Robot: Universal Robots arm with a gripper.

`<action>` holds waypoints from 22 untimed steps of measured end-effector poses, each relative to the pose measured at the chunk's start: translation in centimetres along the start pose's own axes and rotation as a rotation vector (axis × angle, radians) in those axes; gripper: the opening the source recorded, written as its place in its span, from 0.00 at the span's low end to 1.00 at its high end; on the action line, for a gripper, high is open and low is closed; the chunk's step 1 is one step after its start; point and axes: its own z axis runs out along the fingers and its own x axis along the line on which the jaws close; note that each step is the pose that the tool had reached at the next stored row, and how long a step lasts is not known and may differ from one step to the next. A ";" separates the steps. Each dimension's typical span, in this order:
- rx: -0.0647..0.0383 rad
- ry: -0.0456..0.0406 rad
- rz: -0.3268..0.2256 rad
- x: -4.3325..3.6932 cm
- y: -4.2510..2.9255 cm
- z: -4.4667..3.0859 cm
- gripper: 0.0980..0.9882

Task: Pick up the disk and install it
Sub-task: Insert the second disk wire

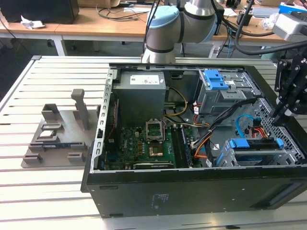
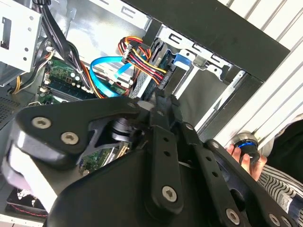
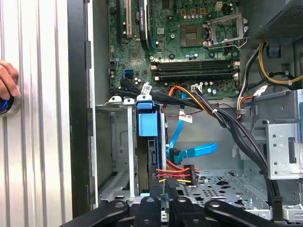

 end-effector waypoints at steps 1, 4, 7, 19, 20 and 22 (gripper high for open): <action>0.000 -0.0001 0.000 0.00 0.00 0.00 0.15; 0.000 0.0000 0.000 0.00 0.00 0.00 0.23; 0.000 0.0003 0.000 -0.19 0.03 -0.02 0.23; 0.000 0.0001 0.000 -1.23 1.76 0.97 0.23; 0.000 0.0001 0.000 -1.23 1.83 1.09 0.23; 0.000 0.0001 -0.003 -1.25 2.12 1.52 0.23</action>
